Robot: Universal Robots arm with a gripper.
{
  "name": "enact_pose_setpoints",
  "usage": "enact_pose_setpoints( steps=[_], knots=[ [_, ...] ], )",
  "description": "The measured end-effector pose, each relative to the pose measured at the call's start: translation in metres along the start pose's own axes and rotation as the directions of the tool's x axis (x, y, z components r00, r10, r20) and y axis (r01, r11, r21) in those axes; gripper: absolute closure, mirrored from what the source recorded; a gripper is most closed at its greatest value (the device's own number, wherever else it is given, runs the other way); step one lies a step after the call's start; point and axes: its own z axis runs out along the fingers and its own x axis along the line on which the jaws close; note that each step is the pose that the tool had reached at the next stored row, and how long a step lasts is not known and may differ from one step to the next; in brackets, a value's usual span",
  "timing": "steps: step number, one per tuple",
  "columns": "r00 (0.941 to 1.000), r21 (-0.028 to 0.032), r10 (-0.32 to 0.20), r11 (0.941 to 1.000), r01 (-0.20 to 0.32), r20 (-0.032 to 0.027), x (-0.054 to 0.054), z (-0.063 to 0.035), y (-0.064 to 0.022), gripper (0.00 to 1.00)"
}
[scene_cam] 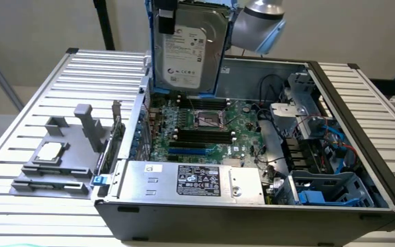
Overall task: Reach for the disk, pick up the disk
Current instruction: 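Pick up the disk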
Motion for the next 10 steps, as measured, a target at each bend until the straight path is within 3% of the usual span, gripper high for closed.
enact_pose_setpoints(
  steps=[4, 10],
  knots=[
    [1.0, -0.0002, -0.001, 1.0, 0.001, 0.0085, 0.005, -0.0016, -0.0184, 0.68],
    [0.9999, -0.0006, -0.001, 1.0, 0.001, 0.0139, 0.015, -0.0041, -0.0448, 0.68]
  ],
)
